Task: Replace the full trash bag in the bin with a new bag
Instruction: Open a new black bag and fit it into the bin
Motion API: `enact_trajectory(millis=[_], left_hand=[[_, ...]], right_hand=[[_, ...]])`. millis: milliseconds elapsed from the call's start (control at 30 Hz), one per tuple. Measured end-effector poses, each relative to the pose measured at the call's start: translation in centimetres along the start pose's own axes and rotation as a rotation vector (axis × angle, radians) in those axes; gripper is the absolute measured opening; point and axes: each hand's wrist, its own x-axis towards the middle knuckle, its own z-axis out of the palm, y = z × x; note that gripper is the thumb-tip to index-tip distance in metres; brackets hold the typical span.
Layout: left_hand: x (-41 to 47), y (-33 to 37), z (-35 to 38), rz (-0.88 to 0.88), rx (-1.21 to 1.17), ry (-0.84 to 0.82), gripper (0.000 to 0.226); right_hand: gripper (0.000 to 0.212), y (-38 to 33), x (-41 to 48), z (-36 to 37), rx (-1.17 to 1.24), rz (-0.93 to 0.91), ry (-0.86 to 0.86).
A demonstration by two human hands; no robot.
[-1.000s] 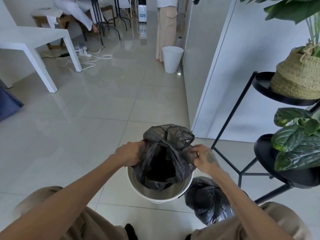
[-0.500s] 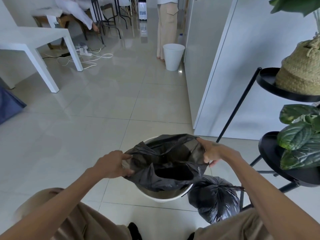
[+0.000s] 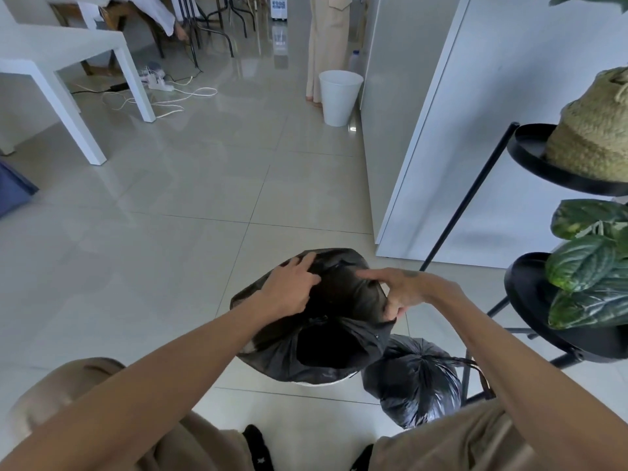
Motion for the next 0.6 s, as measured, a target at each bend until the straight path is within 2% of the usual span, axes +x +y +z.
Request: enact_trajectory(millis=[67, 133, 200, 267, 333, 400, 467, 600], left_hand=[[0.1, -1.0, 0.5, -0.077, 0.030, -0.014, 0.038], [0.0, -1.6, 0.9, -0.144, 0.043, -0.041, 0.045], [-0.2, -2.0, 1.2, -0.187, 0.066, -0.060, 0.062], [-0.6, -2.2, 1.4, -0.198, 0.077, -0.070, 0.073], [-1.0, -2.1, 1.5, -0.206, 0.072, -0.090, 0.082], [-1.5, -1.9, 1.5, -0.201, 0.065, -0.099, 0.086], [-2.0, -1.8, 1.7, -0.216, 0.047, -0.078, 0.072], [-3.7, -2.3, 1.9, -0.293, -0.046, -0.069, 0.039]], right_hand=[[0.070, 0.2, -0.1, -0.1, -0.119, 0.043, 0.027], [0.047, 0.3, 0.1, -0.1, -0.224, 0.095, 0.085], [0.031, 0.3, 0.4, -0.1, -0.353, 0.153, 0.162], [0.024, -0.1, 0.8, 0.0, -0.462, 0.175, 0.315], [0.028, -1.6, 0.7, 0.7, -0.474, 0.144, 0.494], [0.033, -3.8, 0.2, 2.4, -0.420, 0.061, 0.578], [0.048, -5.6, 0.0, 5.2, -0.389, 0.005, 0.509], [0.090, -6.6, 0.3, 10.5, -0.463, 0.118, 0.271]])
